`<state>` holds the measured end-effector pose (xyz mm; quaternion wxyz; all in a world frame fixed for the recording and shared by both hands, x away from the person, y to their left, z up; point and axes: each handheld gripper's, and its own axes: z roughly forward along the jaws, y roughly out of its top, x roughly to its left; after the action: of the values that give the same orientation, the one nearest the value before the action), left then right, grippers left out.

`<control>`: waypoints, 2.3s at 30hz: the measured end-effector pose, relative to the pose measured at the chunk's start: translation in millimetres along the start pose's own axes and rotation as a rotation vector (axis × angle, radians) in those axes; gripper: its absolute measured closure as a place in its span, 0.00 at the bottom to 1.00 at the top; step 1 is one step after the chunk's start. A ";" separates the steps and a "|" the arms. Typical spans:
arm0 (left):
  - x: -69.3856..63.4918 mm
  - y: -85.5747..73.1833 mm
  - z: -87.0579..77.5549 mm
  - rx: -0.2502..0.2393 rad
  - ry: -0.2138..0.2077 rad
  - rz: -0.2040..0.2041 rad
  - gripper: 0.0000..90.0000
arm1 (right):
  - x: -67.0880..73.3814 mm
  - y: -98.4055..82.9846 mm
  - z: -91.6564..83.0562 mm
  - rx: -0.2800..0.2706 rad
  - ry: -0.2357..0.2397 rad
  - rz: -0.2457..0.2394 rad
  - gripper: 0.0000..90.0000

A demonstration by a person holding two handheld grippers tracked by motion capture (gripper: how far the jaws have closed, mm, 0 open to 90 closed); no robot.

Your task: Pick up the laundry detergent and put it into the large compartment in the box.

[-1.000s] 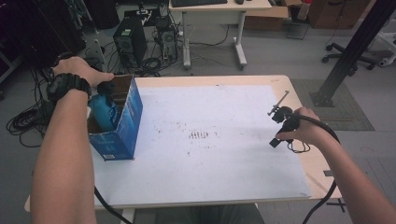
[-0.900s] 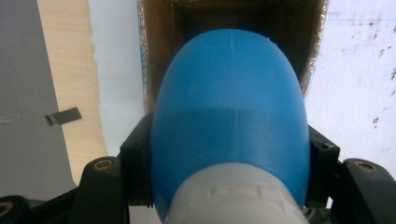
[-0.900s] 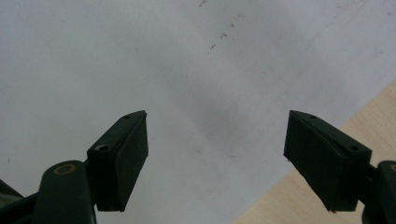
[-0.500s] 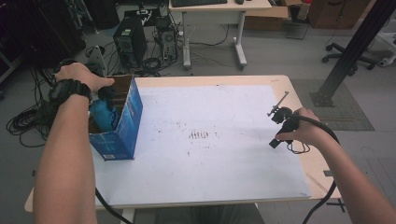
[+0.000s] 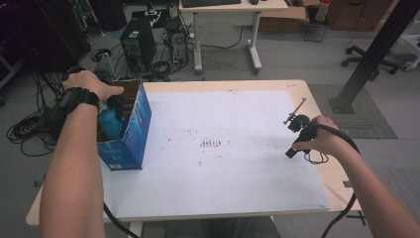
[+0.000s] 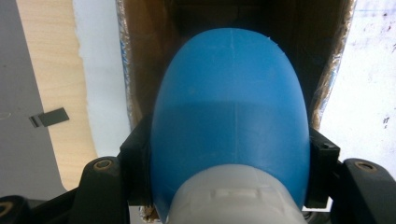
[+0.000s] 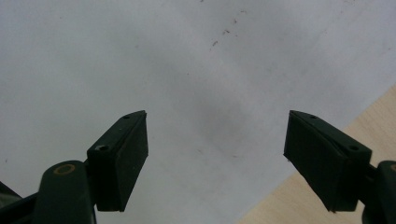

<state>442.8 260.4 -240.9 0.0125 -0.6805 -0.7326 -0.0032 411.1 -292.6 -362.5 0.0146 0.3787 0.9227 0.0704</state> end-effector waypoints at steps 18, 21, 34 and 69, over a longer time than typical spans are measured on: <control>0.2 0.9 18.5 0.016 -0.008 0.006 0.42 | 0.5 0.2 2.2 0.003 0.004 0.002 0.24; -0.1 0.9 20.5 0.022 -0.010 0.009 0.42 | 0.7 -0.1 2.9 0.005 0.004 -0.001 0.24; -1.1 2.5 29.6 0.026 -0.005 0.017 0.42 | -0.6 -0.6 4.0 0.008 0.003 -0.002 0.24; 2.3 2.6 44.2 0.034 -0.008 0.022 0.41 | -0.5 -0.8 8.6 0.015 0.008 0.000 0.24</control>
<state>444.6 263.9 -285.0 0.0211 -0.6882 -0.7251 0.0121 411.6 -292.5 -371.2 0.0082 0.3787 0.9232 0.0648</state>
